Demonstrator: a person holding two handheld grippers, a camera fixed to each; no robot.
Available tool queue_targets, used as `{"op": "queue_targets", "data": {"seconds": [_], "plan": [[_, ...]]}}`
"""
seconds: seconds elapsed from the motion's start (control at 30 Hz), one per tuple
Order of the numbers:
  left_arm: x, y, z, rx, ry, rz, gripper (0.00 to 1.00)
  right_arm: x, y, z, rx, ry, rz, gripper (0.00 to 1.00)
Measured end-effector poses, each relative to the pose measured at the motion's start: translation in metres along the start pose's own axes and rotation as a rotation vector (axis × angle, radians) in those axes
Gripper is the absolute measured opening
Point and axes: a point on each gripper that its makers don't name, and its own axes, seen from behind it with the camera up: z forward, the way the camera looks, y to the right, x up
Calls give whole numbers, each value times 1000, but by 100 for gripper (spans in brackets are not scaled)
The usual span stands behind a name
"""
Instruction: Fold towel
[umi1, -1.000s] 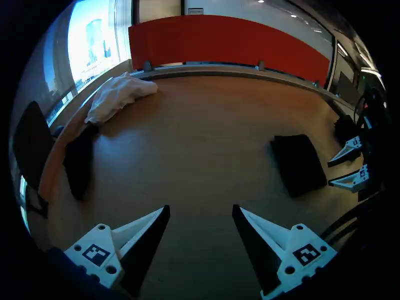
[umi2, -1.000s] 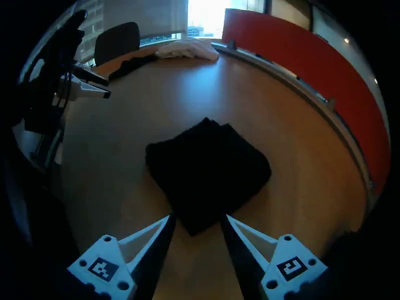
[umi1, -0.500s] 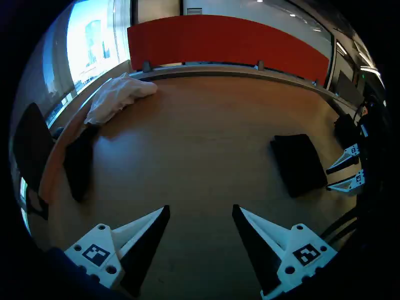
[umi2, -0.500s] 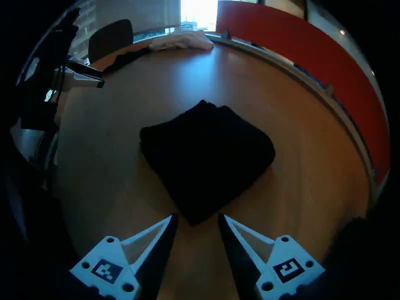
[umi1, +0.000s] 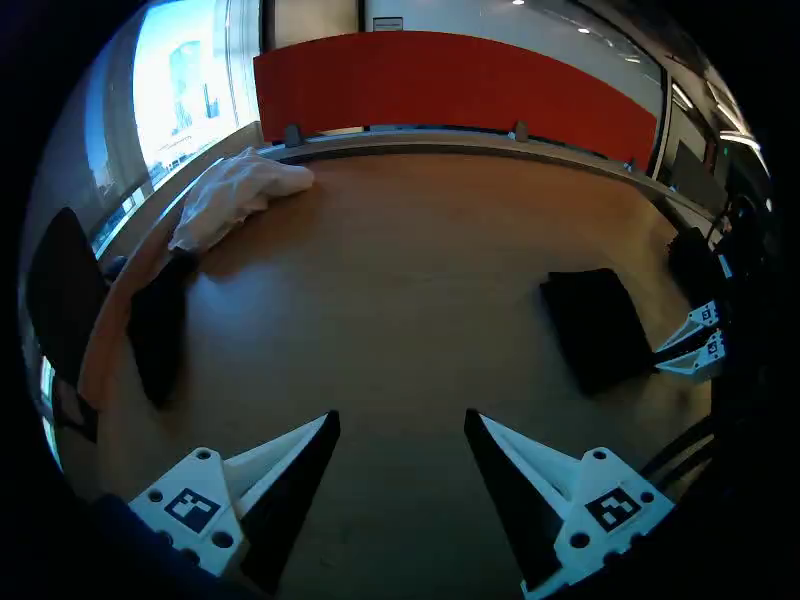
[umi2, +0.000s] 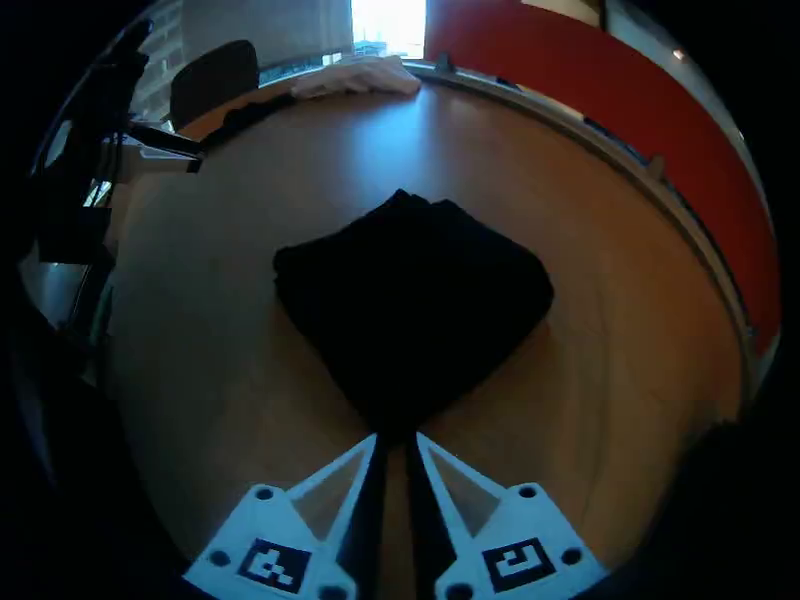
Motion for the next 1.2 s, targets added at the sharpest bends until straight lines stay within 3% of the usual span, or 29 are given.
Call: {"op": "queue_targets", "data": {"seconds": [0.5,1.2], "plan": [[-2,0,0,0,-1,2,92,9,6,-14,-11,28,11,5],[9,7,-1,-7,25,4,93,134,29,-76,-65,234,-70,5]]}}
